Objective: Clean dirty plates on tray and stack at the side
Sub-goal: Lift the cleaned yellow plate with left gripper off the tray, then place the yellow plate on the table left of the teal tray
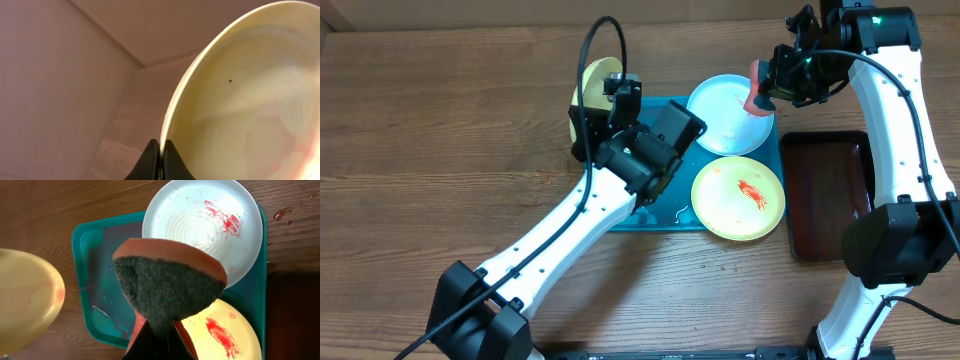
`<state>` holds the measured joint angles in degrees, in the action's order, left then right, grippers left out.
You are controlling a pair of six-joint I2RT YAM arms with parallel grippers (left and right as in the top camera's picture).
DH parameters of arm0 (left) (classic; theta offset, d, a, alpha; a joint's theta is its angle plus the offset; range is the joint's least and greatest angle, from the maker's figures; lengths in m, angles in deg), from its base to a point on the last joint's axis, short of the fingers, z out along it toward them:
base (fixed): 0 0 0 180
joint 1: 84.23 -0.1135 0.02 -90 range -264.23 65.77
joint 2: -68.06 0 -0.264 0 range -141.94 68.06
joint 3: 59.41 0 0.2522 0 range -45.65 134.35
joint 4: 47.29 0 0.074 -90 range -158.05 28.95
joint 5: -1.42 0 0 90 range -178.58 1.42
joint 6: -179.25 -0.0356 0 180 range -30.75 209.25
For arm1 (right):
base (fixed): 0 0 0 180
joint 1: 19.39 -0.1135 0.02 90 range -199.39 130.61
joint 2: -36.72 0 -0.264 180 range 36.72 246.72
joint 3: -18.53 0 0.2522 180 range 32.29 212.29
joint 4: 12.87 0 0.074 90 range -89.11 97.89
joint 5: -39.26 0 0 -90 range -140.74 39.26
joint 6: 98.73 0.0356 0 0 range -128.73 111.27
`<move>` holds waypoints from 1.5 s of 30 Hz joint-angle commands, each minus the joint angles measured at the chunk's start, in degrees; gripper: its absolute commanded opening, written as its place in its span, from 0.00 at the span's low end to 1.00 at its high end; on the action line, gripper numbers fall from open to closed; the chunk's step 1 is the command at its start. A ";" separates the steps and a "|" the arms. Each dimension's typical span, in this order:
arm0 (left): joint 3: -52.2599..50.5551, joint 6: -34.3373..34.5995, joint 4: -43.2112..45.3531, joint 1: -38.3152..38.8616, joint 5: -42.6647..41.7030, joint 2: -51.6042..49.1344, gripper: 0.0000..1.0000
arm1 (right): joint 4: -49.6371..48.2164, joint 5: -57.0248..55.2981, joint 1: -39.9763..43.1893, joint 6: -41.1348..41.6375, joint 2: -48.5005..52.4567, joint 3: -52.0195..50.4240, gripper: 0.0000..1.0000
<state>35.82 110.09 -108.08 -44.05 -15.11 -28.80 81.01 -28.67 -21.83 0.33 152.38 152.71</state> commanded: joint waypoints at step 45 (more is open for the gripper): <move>0.79 7.34 -6.47 -20.04 -69.07 1.27 0.04 | 0.20 -0.59 0.22 -0.59 -1.55 0.83 0.04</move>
<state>35.82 119.09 -114.26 -59.89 -73.23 -28.80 81.46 -29.16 -21.83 0.24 152.38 152.71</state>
